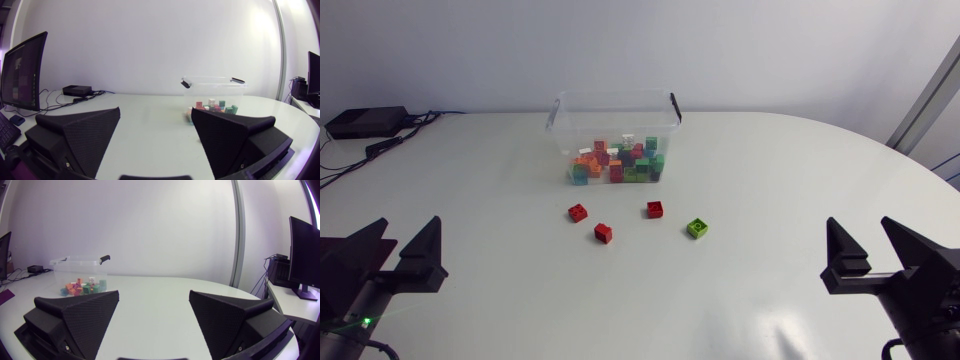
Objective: Place the duplo bricks in the container
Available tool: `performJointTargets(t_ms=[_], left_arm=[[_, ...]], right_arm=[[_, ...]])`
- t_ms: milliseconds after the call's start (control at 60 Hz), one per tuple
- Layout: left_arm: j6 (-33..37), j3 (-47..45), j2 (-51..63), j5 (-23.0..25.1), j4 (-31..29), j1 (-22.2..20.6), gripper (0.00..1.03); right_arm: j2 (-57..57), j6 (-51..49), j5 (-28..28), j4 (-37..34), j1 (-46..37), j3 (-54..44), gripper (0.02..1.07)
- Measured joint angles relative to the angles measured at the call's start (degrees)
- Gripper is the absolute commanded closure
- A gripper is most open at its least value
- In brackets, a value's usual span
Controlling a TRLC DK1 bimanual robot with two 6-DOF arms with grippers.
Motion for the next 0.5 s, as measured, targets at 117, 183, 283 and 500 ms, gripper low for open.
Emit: performJointTargets(t_ms=[117, 183, 283, 500], left_arm=[[0.0, 0.0, 0.0, 0.0, 0.0, -0.7, 0.04], [0.0, 0.0, 0.0, 0.0, 0.0, -0.7, 0.04], [0.0, 0.0, 0.0, 0.0, 0.0, -0.6, 0.04], [0.0, 1.2, 0.2, 0.0, -0.1, -0.2, 0.05]], right_arm=[[0.0, 0.0, 0.0, 0.0, 0.0, 0.0, 0.06], [0.0, 0.0, 0.0, 0.0, 0.0, 0.0, 0.06], [0.0, 0.0, 0.0, 0.0, 0.0, 0.0, 0.06], [0.0, 0.0, -0.5, 0.3, 1.0, 0.4, 0.07]])
